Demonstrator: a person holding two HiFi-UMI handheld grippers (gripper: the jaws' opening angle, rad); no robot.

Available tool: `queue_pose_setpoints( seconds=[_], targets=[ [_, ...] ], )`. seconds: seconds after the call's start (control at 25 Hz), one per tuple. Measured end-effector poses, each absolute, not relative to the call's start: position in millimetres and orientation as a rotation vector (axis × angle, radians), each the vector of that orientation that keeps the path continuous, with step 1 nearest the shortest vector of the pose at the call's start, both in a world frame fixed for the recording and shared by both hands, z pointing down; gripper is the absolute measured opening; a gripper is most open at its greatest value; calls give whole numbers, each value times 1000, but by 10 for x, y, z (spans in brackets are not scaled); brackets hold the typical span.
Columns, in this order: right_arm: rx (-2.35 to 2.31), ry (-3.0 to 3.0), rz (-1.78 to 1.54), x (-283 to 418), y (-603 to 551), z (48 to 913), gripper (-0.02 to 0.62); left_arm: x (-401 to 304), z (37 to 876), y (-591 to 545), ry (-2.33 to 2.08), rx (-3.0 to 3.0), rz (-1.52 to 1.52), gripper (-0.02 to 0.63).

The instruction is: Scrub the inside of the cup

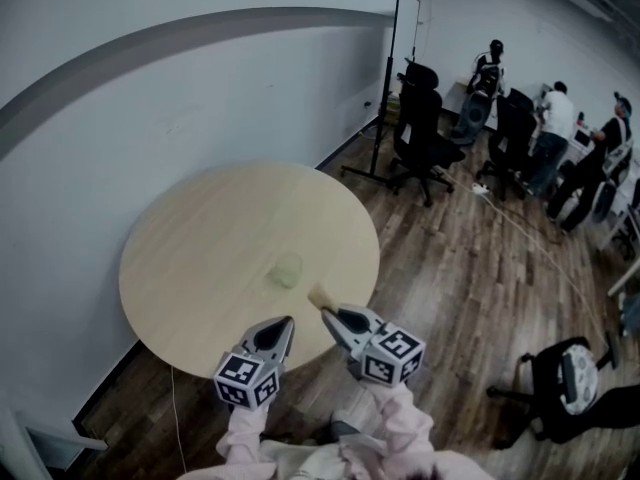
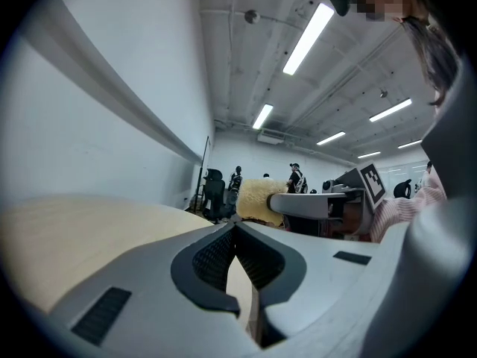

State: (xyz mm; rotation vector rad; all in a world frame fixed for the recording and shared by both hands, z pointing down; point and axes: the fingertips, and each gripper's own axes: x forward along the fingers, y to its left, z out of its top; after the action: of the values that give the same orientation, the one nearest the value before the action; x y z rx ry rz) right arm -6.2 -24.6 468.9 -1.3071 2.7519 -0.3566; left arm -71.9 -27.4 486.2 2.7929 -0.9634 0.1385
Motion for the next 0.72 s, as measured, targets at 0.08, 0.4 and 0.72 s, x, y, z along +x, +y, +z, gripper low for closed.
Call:
queue_pose_setpoints(
  seconds=[0.08, 0.4, 0.72],
  targets=[
    [-1278, 2774, -358, -35, -344, 4689, 28, -688, 4861, -362, -988, 2784, 140, -6],
    [-1184, 2853, -369, 70, -714, 4693, 28, -567, 4840, -686, -1080, 2735, 119, -6],
    [-1081, 2921, -397, 123, -932, 4731, 28, -487, 4867, -880, -1173, 2675, 116, -6]
  ],
)
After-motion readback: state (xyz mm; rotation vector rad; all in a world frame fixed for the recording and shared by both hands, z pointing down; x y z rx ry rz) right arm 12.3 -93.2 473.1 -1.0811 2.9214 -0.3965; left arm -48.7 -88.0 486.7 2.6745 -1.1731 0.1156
